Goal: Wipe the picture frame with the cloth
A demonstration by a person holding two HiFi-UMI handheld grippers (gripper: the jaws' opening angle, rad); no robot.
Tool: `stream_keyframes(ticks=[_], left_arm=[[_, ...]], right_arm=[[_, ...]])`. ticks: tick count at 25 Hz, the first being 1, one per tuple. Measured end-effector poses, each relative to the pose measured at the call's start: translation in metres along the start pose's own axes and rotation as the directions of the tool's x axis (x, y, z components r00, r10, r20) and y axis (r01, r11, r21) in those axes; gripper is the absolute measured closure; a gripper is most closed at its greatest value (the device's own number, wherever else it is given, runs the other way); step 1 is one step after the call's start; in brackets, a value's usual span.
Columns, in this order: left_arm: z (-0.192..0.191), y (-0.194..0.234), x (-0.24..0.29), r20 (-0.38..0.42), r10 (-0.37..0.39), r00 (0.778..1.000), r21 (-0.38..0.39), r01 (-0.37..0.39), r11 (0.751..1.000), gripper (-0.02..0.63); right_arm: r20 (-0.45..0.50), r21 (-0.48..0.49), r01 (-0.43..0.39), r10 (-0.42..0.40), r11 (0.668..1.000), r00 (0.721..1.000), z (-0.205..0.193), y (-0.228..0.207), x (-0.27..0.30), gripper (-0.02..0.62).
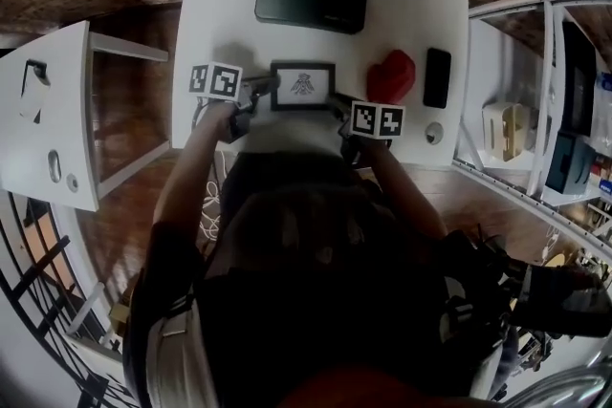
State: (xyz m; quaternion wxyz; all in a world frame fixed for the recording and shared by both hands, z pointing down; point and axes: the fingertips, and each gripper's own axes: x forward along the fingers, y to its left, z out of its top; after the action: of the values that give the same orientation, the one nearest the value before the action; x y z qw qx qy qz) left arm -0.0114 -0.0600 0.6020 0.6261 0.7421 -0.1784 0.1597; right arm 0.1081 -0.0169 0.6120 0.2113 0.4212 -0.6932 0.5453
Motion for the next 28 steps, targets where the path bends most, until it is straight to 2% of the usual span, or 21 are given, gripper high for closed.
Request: stream_keyframes(ticks=[5,8,11,15,17,19,21,23,24,26,28], left_arm=[[0.008,-0.003,-0.006,0.078,0.094,0.992,0.112,-0.103,0.988,0.514],[0.024,-0.008,-0.024,0.189,0.145,0.971,0.156,-0.176,0.972,0.514],[0.033,-0.018,-0.040,0.273,0.151,0.950,0.164,-0.200,0.966,0.515],[0.014,-0.016,-0.034,0.241,0.224,0.944,0.216,-0.277,0.936,0.518],[0.004,-0.012,-0.028,0.237,0.261,0.936,0.238,-0.316,0.918,0.603],[-0.003,-0.010,-0.022,0.251,0.293,0.923,0.260,-0.356,0.898,0.603],[-0.006,-0.009,-0.018,0.267,0.313,0.911,0.279,-0.384,0.880,0.603],[-0.006,-0.009,-0.016,0.287,0.324,0.902,0.290,-0.404,0.868,0.603],[-0.007,-0.008,-0.016,0.295,0.331,0.896,0.292,-0.415,0.862,0.603],[-0.008,-0.005,-0.014,0.304,0.349,0.886,0.291,-0.436,0.852,0.603],[-0.009,-0.003,-0.010,0.306,0.370,0.878,0.294,-0.456,0.840,0.603]], right_arm=[[0.034,0.055,-0.042,0.040,0.998,0.999,0.000,-0.002,-0.001,0.517],[0.058,0.068,-0.036,0.033,0.997,0.998,0.000,-0.003,-0.002,0.512],[0.078,0.094,-0.065,0.057,0.993,0.995,-0.002,-0.004,-0.003,0.511],[0.132,0.096,-0.146,0.132,0.985,0.982,-0.001,0.003,-0.018,0.497],[0.154,0.071,-0.186,0.173,0.980,0.973,0.002,0.008,-0.033,0.468],[0.191,0.043,-0.193,0.181,0.980,0.965,0.011,0.003,-0.054,0.449],[0.253,0.003,-0.131,0.126,0.991,0.959,0.028,-0.015,-0.080,0.446],[0.295,-0.068,0.014,0.007,0.998,0.955,0.047,-0.041,-0.103,0.431],[0.304,-0.116,0.097,-0.058,0.988,0.951,0.055,-0.054,-0.111,0.417],[0.303,-0.218,0.227,-0.155,0.949,0.940,0.067,-0.075,-0.115,0.343],[0.271,-0.302,0.319,-0.240,0.899,0.932,0.075,-0.096,-0.106,0.299]])
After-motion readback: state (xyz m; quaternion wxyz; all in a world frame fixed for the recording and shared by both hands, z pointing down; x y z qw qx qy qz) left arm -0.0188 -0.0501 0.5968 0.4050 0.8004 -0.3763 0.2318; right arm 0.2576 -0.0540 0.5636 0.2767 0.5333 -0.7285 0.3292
